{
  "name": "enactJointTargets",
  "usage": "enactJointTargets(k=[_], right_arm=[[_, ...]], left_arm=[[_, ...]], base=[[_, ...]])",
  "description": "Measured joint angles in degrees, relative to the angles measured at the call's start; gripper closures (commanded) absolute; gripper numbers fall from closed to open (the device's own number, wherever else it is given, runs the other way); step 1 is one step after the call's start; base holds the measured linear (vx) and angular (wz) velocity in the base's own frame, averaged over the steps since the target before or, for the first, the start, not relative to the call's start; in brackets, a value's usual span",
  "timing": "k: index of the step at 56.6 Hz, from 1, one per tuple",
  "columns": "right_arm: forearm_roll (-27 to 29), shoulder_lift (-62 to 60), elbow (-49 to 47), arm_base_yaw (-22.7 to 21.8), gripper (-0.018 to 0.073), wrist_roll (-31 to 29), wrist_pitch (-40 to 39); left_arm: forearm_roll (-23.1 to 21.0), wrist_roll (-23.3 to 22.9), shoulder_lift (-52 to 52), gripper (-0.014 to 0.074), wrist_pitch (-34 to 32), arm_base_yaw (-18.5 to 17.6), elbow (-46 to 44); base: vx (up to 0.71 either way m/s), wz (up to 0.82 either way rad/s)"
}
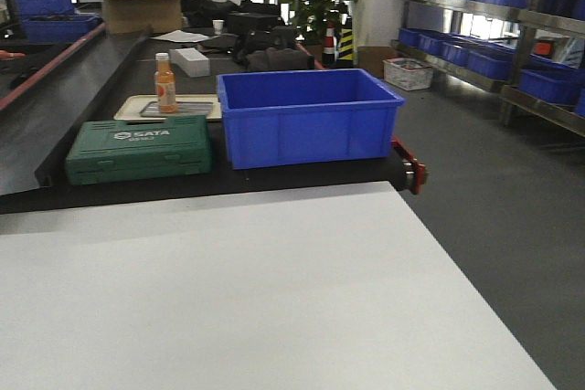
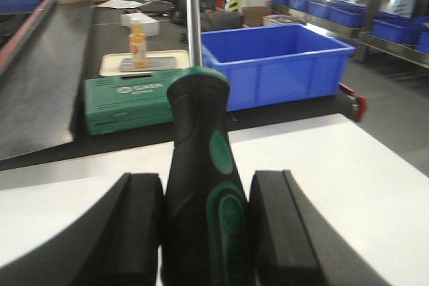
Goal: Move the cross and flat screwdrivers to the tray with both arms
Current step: 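Hold both screwdrivers while the base turns away from the table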
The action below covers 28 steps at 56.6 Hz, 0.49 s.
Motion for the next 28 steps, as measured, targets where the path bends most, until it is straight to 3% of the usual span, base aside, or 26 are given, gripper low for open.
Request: enactJointTargets(k=[28], right_arm=[[0.0,0.0,0.0,0.0,0.0567,0.0,0.0]], left_arm=[[0.0,0.0,0.0,0.0602,0.0,0.0,0.0]], base=[[-0.21,-0.54]])
